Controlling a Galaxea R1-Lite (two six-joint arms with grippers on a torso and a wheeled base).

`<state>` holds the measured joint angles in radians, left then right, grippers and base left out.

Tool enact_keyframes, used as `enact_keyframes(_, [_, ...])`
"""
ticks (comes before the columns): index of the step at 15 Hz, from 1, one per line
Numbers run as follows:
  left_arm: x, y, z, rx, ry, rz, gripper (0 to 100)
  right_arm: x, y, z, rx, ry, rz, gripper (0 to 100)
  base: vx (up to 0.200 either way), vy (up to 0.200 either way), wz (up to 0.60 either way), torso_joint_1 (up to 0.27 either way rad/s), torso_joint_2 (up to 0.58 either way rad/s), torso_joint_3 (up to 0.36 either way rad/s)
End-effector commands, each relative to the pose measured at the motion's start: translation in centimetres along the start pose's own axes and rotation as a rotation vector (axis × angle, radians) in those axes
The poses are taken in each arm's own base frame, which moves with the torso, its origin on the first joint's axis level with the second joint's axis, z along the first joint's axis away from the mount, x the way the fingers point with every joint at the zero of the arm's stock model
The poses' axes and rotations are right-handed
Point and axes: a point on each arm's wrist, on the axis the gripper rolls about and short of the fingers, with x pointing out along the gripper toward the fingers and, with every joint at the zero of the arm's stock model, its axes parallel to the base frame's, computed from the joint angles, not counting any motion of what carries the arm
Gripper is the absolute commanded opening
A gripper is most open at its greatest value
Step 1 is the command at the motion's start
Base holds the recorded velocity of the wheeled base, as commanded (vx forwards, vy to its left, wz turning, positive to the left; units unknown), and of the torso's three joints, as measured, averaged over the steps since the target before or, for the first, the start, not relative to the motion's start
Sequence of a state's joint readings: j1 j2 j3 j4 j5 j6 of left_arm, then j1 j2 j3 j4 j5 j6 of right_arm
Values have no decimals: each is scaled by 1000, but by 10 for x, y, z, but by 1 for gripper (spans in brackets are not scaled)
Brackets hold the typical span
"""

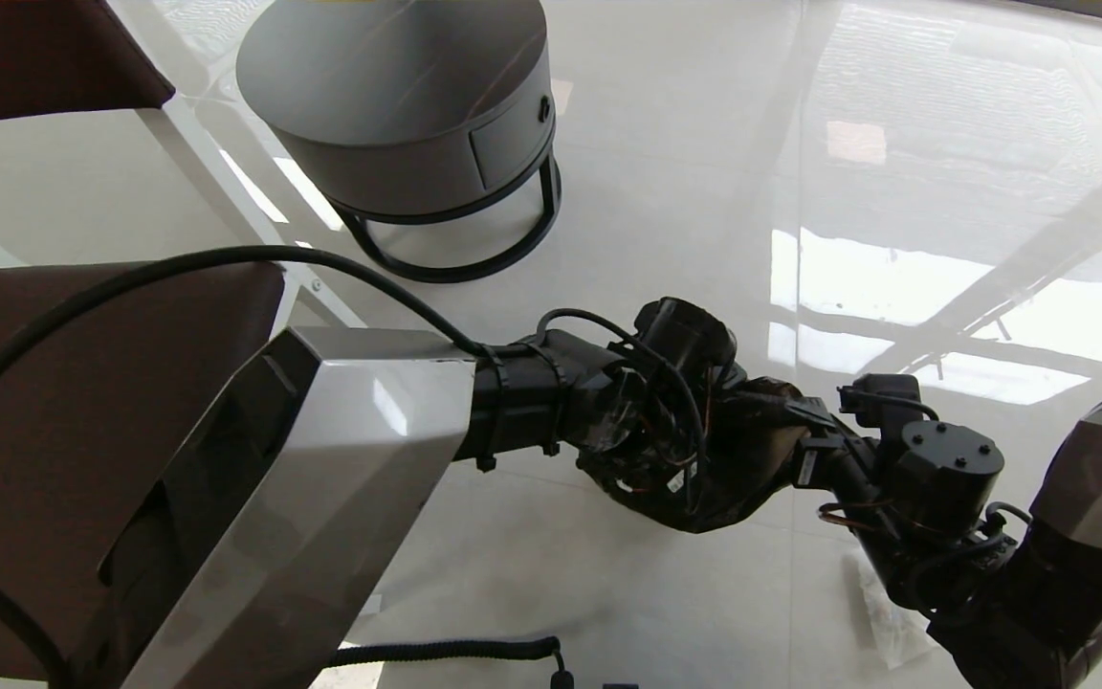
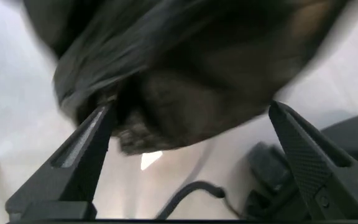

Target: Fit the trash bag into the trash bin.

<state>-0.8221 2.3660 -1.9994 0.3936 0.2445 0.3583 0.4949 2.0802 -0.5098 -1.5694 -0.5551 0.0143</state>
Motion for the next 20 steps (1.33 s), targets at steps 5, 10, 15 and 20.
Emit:
enact_keyframes(5, [-7, 6, -3, -37, 33, 0, 0, 0, 0, 0, -1, 0, 2, 0, 0, 0, 0, 0, 0, 0])
enact_keyframes(10, [9, 0, -11, -130, 70, -11, 0, -1, 1, 0, -2, 2, 3, 0, 0, 0, 0, 0, 0, 0])
enact_keyframes(15, [13, 26, -13, -242, 24, 45, 0, -2, 1, -1, -2, 6, 6, 0, 0, 0, 0, 0, 0, 0])
enact_keyframes(20, [46, 48, -32, -285, 20, 102, 0, -7, 9, -1, -3, 5, 29, 0, 0, 0, 0, 0, 0, 0])
